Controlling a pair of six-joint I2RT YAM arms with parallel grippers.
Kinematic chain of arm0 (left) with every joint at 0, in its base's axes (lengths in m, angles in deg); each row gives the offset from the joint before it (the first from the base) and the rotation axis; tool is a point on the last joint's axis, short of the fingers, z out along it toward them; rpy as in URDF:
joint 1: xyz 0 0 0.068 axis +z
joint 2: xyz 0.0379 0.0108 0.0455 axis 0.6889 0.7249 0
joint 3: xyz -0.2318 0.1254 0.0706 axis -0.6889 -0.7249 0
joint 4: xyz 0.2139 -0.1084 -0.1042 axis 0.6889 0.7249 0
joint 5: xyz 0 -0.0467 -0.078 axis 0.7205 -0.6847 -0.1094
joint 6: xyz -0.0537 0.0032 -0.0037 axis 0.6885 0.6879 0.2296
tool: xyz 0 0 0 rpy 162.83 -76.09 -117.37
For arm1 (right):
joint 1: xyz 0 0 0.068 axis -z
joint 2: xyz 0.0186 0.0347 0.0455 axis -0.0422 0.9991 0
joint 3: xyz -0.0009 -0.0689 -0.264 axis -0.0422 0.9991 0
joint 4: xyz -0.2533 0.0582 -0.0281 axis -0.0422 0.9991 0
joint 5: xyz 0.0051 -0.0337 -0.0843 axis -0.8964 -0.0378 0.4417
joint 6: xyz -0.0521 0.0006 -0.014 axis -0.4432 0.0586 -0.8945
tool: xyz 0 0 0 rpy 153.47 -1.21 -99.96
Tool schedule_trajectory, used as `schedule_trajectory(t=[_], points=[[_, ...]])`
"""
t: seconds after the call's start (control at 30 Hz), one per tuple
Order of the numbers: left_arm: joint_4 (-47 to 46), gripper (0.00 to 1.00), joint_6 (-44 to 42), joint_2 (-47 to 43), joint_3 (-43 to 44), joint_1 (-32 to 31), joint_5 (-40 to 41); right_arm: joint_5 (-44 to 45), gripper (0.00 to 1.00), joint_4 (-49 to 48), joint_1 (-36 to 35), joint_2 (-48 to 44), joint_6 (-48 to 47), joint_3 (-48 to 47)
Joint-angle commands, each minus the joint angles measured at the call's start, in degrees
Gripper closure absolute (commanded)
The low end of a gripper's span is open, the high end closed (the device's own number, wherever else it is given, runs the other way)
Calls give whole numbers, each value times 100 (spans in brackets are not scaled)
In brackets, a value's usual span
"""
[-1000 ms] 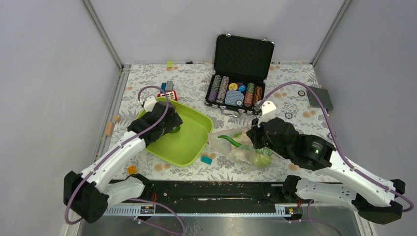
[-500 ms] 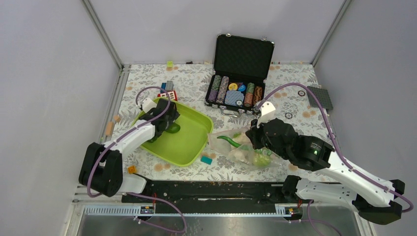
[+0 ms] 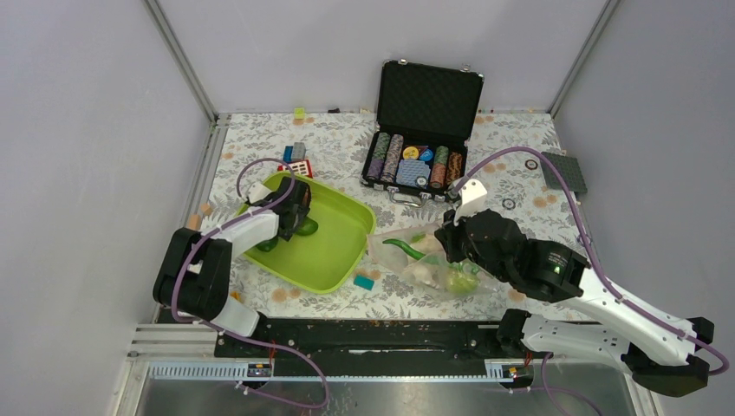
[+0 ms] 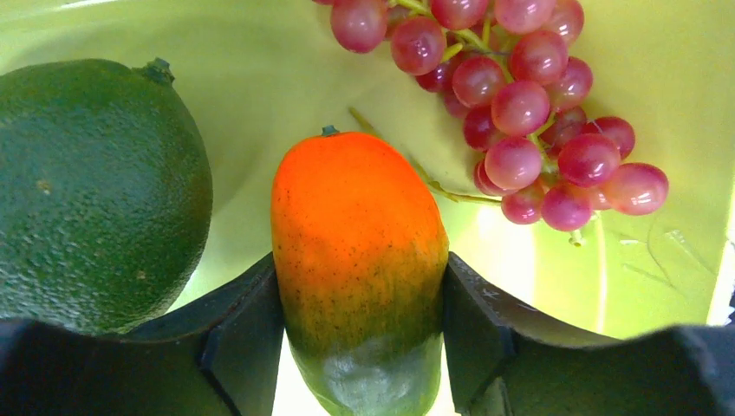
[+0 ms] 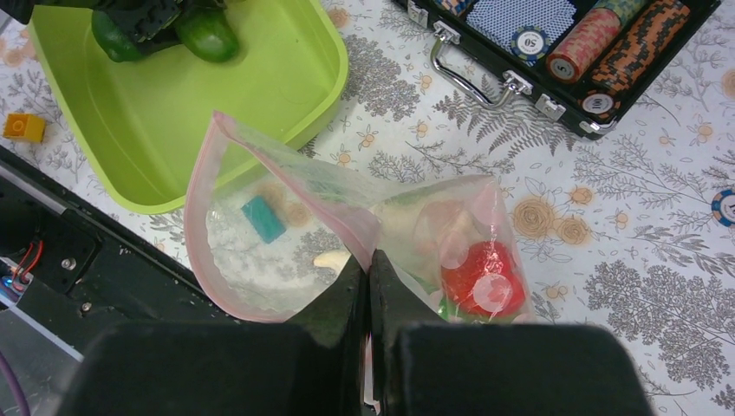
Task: Place the food in the zip-top bag and seal the zipper
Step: Pick up the fake fruit from the bin, then place the fake fruit in the zipper food storage bag.
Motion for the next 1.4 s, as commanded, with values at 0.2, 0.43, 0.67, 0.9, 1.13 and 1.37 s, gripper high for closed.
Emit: schedule_trajectory(t=[0.2,0.43,0.67,0.9,1.13,1.37], points=[[-202,95,-288,-145,8,33,-881,1159,100,-263,56,-176,-32,-77],[-154,100,-753,-1396,-36,-8,-1241,1543,100,-701,168,-709,10,160],[-829,100,-1832,-2318,187,-424,-2686,1420,100,-867,187,-997,24,398],[-780,100,-3011,-2475,1444,-2035,-2999,1398,100,-954,195,-951,141,106],[-779,100,-3142,-2678,2128,-2520,-2643,1358,100,-1635,195,-746,45,-64],[-987,100,-3327,-2687,2522,-2773,-2630,1335,100,-1945,195,-183,87,-391]])
